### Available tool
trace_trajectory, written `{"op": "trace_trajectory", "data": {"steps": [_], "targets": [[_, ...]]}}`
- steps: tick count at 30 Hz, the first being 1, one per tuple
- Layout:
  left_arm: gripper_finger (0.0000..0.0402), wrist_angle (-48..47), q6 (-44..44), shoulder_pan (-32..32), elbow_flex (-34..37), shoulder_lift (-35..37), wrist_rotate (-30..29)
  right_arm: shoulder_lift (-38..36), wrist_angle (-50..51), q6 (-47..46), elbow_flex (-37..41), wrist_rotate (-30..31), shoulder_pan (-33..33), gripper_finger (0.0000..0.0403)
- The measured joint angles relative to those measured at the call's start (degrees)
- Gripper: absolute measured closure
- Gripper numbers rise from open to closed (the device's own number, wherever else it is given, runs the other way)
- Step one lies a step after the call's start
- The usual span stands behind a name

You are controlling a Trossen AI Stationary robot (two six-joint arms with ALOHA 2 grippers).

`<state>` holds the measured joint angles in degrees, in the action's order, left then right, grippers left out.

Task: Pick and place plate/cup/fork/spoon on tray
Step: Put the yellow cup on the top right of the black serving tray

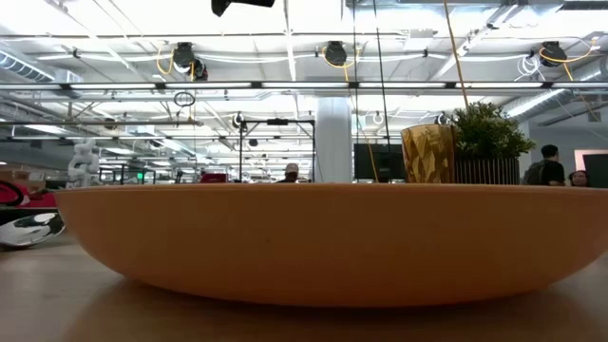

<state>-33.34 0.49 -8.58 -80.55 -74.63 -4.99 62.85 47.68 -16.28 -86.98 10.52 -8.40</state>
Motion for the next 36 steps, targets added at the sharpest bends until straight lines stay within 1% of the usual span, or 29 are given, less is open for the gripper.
{"op": "trace_trajectory", "data": {"steps": [3,5,9,13,16,21,23,26,30,33,36], "targets": [[0.0376,-0.5,0.0,0.0,0.0,0.0,0.0,3.7,5.6,-3.4,-3.3,-6.2,-1.9,0.0403],[0.0376,-0.9,0.0,0.0,0.0,0.0,0.0,5.9,9.9,-4.6,-4.9,-8.7,-2.9,0.0403],[0.0376,-1.2,0.3,0.0,0.0,0.0,0.0,10.0,16.6,-6.2,-6.2,-10.8,-5.1,0.0399],[0.0376,-1.2,1.8,0.0,0.0,0.0,-0.1,13.2,23.5,-7.4,-6.2,-11.2,-8.0,0.0378],[0.0376,-1.2,2.7,0.0,0.0,0.0,-0.1,15.9,27.0,-0.7,-6.2,-13.6,-9.2,0.0347],[0.0376,-1.2,2.4,0.0,0.0,0.0,-0.6,18.4,28.0,16.3,-6.2,-10.3,-9.2,0.0278],[0.0376,-1.2,2.4,0.0,0.0,0.0,-0.6,19.1,27.7,21.4,-6.2,-9.2,-9.7,0.025],[0.0376,-1.2,2.5,0.0,0.0,0.0,-0.6,19.8,27.4,26.9,-6.2,-9.1,-10.7,0.0218],[0.0376,-1.2,3.2,0.0,0.0,0.0,-0.6,20.8,27.4,30.4,-6.2,-9.1,-12.1,0.0198],[0.0376,-1.2,3.3,0.0,0.0,0.0,-0.6,21.3,26.8,32.1,-5.6,-9.1,-13.0,0.0196],[0.0376,-1.2,3.4,0.1,0.0,0.0,-0.6,21.4,26.0,32.9,-3.3,-9.2,-13.4,0.0196]]}}
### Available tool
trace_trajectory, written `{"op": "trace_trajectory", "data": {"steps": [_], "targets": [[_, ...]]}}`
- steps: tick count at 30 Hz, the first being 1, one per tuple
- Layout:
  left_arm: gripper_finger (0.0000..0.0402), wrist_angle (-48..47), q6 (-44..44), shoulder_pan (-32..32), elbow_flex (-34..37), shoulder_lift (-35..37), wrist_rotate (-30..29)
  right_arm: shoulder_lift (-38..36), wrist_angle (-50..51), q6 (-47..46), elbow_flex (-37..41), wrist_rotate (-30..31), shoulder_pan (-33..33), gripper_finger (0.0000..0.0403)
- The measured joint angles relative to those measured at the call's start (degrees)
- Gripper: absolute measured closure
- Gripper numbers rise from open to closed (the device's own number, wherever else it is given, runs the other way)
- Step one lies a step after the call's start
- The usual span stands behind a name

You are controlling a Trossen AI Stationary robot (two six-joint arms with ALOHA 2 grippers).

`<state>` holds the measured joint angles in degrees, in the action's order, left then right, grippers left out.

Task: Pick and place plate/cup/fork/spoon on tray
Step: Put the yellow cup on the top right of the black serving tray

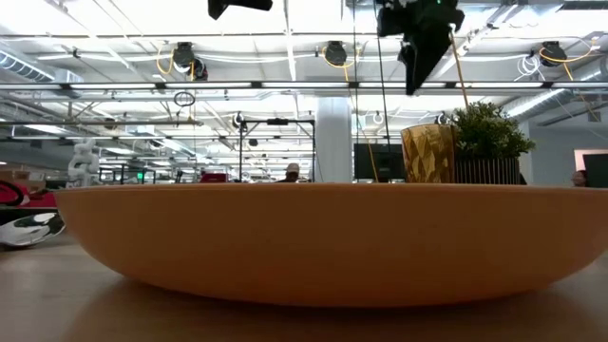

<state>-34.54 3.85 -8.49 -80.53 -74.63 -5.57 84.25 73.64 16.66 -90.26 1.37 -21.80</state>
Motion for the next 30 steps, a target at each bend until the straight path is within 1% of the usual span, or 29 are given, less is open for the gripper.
{"op": "trace_trajectory", "data": {"steps": [7,13,17,22,30], "targets": [[0.0376,0.0,0.1,1.4,0.0,0.0,0.0,0.0,-1.1,0.6,7.6,-0.2,0.0,0.0195],[0.0376,0.0,0.1,3.0,0.0,0.0,0.0,0.0,-3.7,0.6,12.2,-0.2,0.0,0.0196],[0.0376,0.0,0.1,3.7,0.0,0.0,0.0,0.0,-4.7,2.0,15.0,-0.2,0.0,0.0206],[0.0376,0.0,0.1,4.0,0.0,0.0,0.0,0.0,-4.7,2.2,16.8,0.0,0.0,0.0246],[0.0376,0.0,-0.7,4.0,0.0,0.0,0.0,0.0,-4.8,0.9,16.9,0.1,0.0,0.0343]]}}
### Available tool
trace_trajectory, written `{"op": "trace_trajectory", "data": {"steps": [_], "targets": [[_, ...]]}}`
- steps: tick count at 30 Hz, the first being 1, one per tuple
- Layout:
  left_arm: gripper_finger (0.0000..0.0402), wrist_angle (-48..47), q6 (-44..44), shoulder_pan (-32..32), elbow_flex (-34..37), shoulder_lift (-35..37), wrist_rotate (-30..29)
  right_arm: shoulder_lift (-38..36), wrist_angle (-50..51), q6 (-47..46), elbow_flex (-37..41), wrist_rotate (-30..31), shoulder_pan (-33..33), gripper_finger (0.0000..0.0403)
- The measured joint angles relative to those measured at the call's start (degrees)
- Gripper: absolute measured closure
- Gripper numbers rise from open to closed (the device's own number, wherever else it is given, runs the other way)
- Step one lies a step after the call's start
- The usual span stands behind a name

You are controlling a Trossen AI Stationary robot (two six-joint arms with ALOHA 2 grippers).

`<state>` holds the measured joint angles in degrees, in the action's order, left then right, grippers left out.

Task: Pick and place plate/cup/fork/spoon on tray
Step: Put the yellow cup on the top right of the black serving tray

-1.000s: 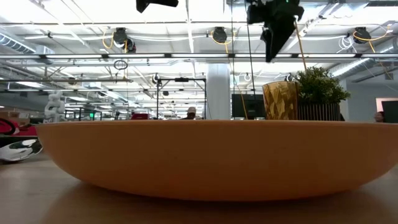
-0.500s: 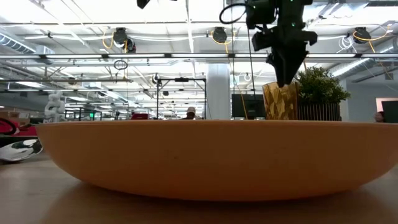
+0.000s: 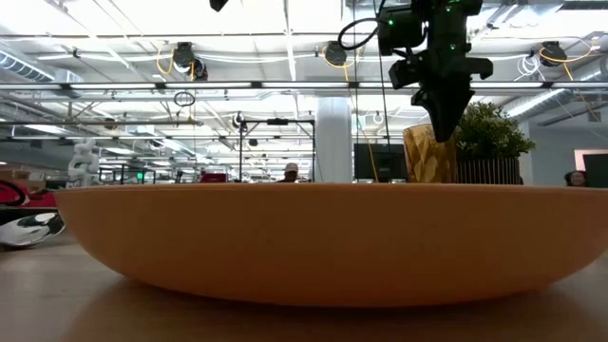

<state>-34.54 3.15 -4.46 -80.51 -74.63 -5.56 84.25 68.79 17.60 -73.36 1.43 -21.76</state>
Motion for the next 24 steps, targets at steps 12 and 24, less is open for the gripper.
{"op": "trace_trajectory", "data": {"steps": [12,24], "targets": [[0.0376,0.0,0.0,-0.1,0.0,0.0,-5.3,-1.3,0.3,-7.1,-6.3,-1.7,1.5,0.0395],[0.0376,0.0,0.6,-3.4,0.0,0.0,-6.6,-1.3,-1.8,-12.0,-18.7,-1.7,2.4,0.0401]]}}
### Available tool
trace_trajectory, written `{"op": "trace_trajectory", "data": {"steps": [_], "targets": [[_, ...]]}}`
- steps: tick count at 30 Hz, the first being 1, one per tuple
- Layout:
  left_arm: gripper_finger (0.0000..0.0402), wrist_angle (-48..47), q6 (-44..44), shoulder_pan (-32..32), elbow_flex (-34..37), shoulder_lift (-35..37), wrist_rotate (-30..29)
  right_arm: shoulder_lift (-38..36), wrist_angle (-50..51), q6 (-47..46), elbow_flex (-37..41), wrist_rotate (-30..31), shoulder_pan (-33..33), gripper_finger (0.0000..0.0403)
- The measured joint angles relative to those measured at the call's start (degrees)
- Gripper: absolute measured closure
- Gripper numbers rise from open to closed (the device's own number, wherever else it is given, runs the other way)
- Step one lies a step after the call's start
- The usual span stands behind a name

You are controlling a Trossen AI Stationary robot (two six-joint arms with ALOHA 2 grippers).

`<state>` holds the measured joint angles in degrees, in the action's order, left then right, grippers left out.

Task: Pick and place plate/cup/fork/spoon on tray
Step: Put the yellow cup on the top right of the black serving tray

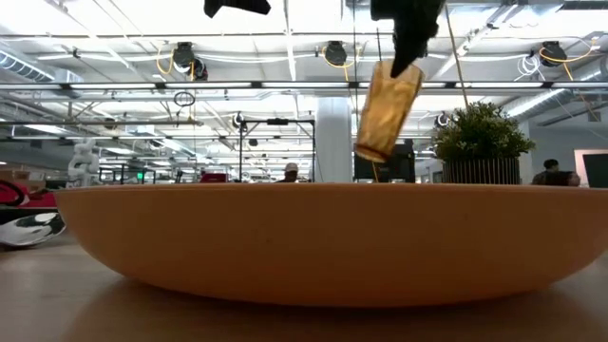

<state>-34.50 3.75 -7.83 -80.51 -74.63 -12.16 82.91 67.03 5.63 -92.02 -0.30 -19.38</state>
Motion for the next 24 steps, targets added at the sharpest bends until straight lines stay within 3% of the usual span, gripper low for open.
{"op": "trace_trajectory", "data": {"steps": [7,18,24], "targets": [[0.0376,0.6,2.8,-1.2,0.0,0.0,0.4,0.0,-6.1,-0.3,-2.5,-0.1,0.0,0.0402],[0.0373,1.7,10.5,-1.2,0.0,0.3,2.7,0.0,-23.8,-3.6,-2.5,-4.2,1.5,0.0402],[0.032,1.6,11.9,-1.2,0.0,1.2,3.3,0.0,-29.3,-5.4,-2.5,-7.6,1.5,0.0403]]}}
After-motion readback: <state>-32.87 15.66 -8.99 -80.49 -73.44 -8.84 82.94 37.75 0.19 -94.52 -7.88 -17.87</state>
